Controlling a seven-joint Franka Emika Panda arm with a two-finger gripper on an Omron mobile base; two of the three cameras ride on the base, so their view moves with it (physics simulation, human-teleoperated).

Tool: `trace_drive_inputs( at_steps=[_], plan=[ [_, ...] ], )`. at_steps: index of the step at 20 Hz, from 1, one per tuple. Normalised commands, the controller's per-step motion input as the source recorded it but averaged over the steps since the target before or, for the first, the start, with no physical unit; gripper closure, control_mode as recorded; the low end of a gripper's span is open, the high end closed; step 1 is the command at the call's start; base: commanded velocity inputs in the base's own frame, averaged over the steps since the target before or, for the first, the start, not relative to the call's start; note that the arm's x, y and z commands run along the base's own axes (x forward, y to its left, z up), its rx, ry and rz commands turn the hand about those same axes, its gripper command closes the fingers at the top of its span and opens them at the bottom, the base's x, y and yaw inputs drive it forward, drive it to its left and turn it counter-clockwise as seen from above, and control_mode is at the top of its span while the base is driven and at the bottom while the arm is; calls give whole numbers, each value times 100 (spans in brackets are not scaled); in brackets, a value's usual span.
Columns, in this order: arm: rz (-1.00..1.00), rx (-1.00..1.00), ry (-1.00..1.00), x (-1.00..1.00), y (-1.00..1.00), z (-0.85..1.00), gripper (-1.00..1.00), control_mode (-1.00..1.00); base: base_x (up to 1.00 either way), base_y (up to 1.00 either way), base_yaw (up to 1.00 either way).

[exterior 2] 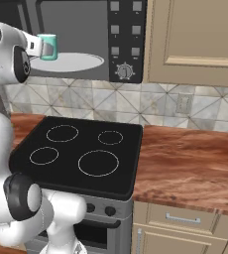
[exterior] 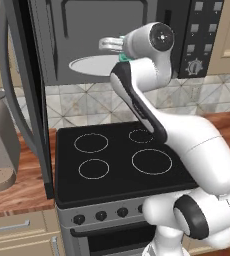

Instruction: Pick the cup of tea, navigate to the dining table, and place it on the saucer.

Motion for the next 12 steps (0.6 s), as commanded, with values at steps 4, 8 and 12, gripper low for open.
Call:
trace_drive_inputs(
  at_steps=[4, 8, 12],
  plan=[
    [9, 0, -6, -55, -11, -16, 100, -100, 0, 0, 0],
    [14, 0, -3, -64, -29, -13, 100, -100, 0, 0, 0],
    [21, 0, -3, -53, -40, -1, 100, -100, 0, 0, 0]
  ],
)
